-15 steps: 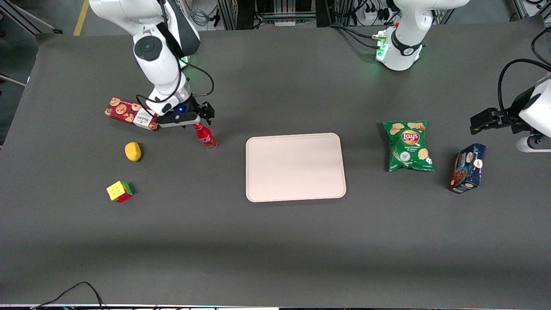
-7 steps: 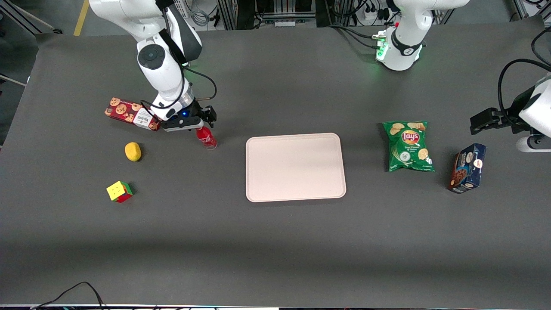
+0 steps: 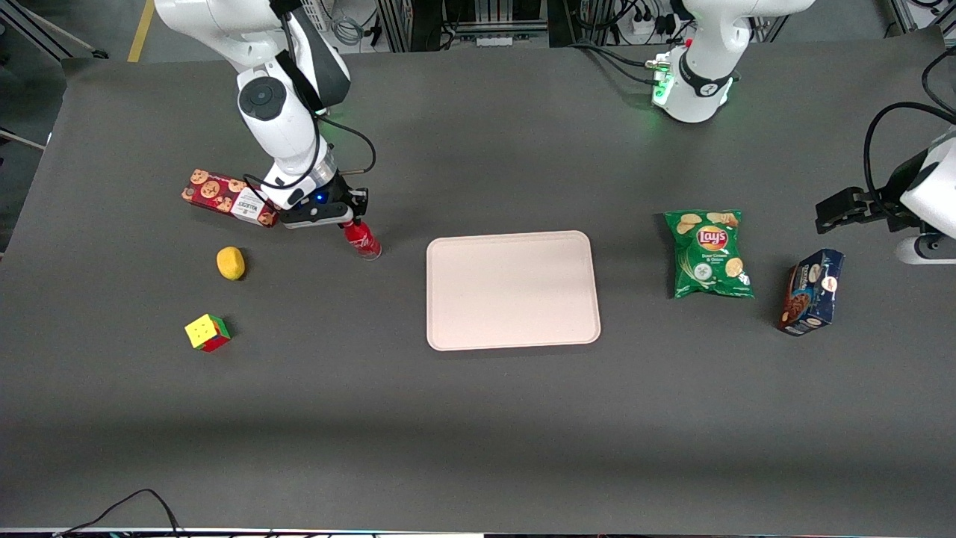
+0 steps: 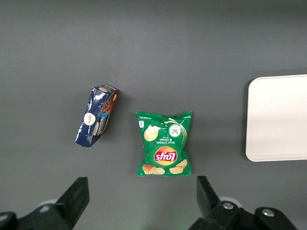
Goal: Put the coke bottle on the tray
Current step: 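Lift the bottle and carry it over the white tray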
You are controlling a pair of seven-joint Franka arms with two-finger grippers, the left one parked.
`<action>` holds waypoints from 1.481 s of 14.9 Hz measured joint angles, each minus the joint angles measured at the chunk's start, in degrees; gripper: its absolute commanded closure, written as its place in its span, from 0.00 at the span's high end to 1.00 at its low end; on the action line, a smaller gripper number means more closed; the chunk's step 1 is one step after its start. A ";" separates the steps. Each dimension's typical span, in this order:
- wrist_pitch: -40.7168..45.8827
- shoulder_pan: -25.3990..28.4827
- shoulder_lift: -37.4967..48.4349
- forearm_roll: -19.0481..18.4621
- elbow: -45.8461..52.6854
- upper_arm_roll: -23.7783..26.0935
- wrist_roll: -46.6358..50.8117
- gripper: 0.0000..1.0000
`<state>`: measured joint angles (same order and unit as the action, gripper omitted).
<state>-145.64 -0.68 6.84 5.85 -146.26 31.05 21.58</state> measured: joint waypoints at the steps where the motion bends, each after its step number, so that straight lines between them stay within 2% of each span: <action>1: 0.18 0.00 0.02 0.00 0.10 0.00 0.00 0.00; 3: 2.60 -0.02 0.63 0.00 1.39 0.00 0.00 0.00; 5: 11.07 -0.11 2.18 0.00 6.31 -0.07 0.00 0.00; 9: 31.47 -0.15 3.83 0.04 23.82 -0.30 1.67 0.00; 13: 42.35 -0.02 -1.10 -0.53 40.66 -0.31 6.35 0.00; 15: 44.50 2.04 -7.37 -4.03 48.45 -0.15 10.12 0.00; 20: 44.53 13.95 -28.05 -16.05 63.17 -0.16 26.59 0.00; 22: 43.52 16.65 -35.10 -19.02 67.24 -0.28 30.48 0.00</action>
<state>-102.13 15.97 -28.25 -13.17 -79.01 30.77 52.06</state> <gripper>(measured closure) 0.670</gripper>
